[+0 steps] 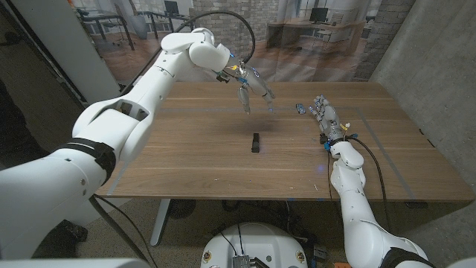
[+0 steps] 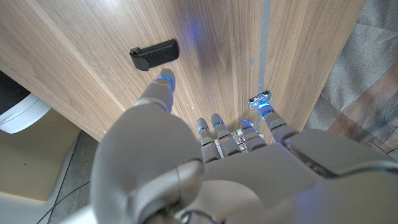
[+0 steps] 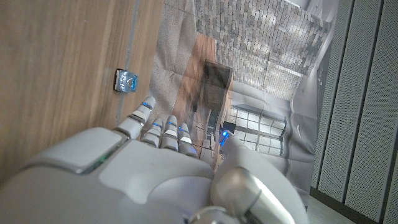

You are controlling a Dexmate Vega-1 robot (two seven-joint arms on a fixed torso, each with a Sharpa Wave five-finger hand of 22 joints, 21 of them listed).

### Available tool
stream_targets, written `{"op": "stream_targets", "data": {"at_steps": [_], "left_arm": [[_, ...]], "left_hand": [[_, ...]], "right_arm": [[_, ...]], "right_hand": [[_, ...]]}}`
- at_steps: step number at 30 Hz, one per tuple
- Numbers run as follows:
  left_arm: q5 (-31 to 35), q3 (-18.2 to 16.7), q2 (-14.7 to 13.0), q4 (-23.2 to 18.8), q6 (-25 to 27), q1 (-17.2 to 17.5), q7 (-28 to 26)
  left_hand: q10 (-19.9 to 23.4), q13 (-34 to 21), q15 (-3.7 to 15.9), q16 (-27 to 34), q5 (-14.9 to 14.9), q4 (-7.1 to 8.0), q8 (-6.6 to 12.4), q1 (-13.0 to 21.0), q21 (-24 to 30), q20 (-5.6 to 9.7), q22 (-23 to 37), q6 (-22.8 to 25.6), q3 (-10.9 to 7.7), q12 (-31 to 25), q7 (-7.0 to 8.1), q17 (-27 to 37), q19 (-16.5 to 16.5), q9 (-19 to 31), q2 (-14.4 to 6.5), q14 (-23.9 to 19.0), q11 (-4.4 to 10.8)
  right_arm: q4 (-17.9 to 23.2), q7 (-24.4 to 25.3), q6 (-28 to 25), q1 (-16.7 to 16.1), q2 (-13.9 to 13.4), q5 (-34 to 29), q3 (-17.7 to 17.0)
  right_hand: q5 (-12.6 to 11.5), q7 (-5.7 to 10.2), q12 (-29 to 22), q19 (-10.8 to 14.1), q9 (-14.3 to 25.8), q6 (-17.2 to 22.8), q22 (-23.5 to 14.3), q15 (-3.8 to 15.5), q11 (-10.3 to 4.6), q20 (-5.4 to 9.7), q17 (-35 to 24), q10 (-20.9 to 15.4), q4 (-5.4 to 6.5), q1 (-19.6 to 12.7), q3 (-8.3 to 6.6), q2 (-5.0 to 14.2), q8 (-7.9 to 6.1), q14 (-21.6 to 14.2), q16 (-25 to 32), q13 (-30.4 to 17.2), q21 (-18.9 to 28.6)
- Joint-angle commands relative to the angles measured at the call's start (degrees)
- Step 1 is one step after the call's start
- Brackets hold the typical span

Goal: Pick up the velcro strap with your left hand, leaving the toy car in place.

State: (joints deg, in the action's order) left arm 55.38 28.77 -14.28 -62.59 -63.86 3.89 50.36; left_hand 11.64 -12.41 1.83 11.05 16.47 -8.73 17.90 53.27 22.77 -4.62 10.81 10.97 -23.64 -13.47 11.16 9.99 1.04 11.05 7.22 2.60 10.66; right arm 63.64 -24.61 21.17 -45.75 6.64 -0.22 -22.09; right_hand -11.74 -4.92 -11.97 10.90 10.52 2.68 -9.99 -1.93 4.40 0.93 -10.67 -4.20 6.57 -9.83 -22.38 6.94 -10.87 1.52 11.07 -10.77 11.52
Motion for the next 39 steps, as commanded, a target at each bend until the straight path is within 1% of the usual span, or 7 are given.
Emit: {"op": "stream_targets", "data": {"at_steps": [1,11,17,27,31,33,39], "left_arm": [[1.7,0.8,0.1,1.9,-1.3,-0.5,-2.3],[3.7,1.7,-0.1,2.2,-2.0,-0.6,-4.2],[7.1,2.7,-0.9,0.0,-2.5,-0.1,-7.0],[7.4,3.3,-0.9,1.1,-2.8,0.1,-8.3],[9.4,3.7,-1.6,0.1,-2.8,0.8,-10.8],[8.7,3.8,-1.4,0.6,-2.7,0.8,-10.0],[8.8,4.1,-1.5,1.1,-2.7,1.1,-10.6]], "left_hand": [[0.7,-0.2,0.11,0.1,-0.1,0.04,0.34,0.8,-0.2,-0.75,0.1,0.2,0.55,0.1,0.24,0.2,0.0,0.1,-0.1,0.0,-0.08],[0.9,-0.3,0.11,0.1,-0.1,0.23,0.44,1.0,-0.4,-0.81,0.1,0.6,1.21,0.2,0.00,0.2,0.0,0.1,-0.3,0.0,-0.28],[1.0,-0.3,0.53,0.1,-0.1,0.30,0.58,1.1,-0.5,-0.75,0.2,0.9,1.63,0.2,0.12,0.2,-0.1,0.1,-0.4,0.0,-0.29],[1.3,-0.4,0.83,0.0,-0.1,0.47,0.65,1.2,-0.8,-0.81,0.2,1.2,2.18,0.2,-0.07,0.2,0.0,0.1,-0.7,-0.1,-0.44],[1.2,-0.5,0.61,0.0,-0.1,0.59,0.58,1.2,-0.9,-1.17,0.2,1.0,2.37,0.2,-0.35,0.2,0.0,0.1,-0.9,-0.1,-0.73],[1.2,-0.5,0.46,0.0,-0.2,0.72,0.54,1.1,-1.0,-1.36,0.2,1.0,2.58,0.3,-0.41,0.2,0.1,0.1,-1.0,0.0,-0.79],[1.3,-0.5,0.56,0.0,-0.2,0.81,0.59,1.1,-1.1,-1.47,0.2,1.2,2.96,0.3,-0.57,0.2,0.1,0.1,-1.1,0.0,-0.84]], "right_arm": [[0.3,0.7,1.2,0.1,0.0,-0.4,0.8],[0.3,1.3,1.3,0.1,-0.2,-0.5,1.3],[-0.7,1.7,2.1,0.6,-0.2,-0.4,1.3],[-0.9,2.1,2.4,0.7,-0.3,-0.6,1.7],[-0.4,2.4,2.2,0.4,-0.3,-0.8,1.8],[-0.1,2.4,2.1,0.3,-0.3,-0.8,1.8],[0.2,2.4,2.0,0.2,-0.4,-0.9,2.0]], "right_hand": [[-0.4,-0.23,0.3,0.6,0.1,0.1,-0.1,-0.30,0.30,-0.02,0.0,-0.3,-0.36,0.1,-0.06,-0.14,-0.38,-0.4,0.0,-0.3,0.3],[-0.4,-0.29,0.3,0.7,0.1,0.2,-0.1,-0.33,0.36,-0.06,0.1,-0.4,-0.45,0.1,-0.09,-0.17,-0.38,-0.4,0.0,-0.3,0.3],[-0.4,-0.23,0.3,0.6,0.1,0.3,-0.1,-0.28,0.34,-0.07,0.1,-0.4,-0.46,0.1,-0.08,-0.18,-0.36,-0.5,0.0,-0.3,0.2],[-0.5,-0.23,0.3,0.7,0.1,0.3,-0.1,-0.29,0.36,-0.07,0.0,-0.4,-0.45,0.2,-0.06,-0.18,-0.36,-0.5,0.0,-0.3,0.2],[-0.5,-0.25,0.3,0.7,0.1,0.3,-0.1,-0.29,0.40,-0.05,0.0,-0.5,-0.45,0.3,-0.06,-0.18,-0.35,-0.5,0.0,-0.3,0.2],[-0.5,-0.23,0.3,0.7,0.1,0.4,-0.1,-0.30,0.34,-0.05,0.0,-0.5,-0.45,0.3,-0.06,-0.19,-0.36,-0.5,0.0,-0.3,0.2],[-0.5,-0.25,0.4,0.7,0.1,0.4,-0.1,-0.31,0.32,-0.08,0.0,-0.5,-0.47,0.3,-0.06,-0.19,-0.35,-0.5,0.0,-0.3,0.2]]}}
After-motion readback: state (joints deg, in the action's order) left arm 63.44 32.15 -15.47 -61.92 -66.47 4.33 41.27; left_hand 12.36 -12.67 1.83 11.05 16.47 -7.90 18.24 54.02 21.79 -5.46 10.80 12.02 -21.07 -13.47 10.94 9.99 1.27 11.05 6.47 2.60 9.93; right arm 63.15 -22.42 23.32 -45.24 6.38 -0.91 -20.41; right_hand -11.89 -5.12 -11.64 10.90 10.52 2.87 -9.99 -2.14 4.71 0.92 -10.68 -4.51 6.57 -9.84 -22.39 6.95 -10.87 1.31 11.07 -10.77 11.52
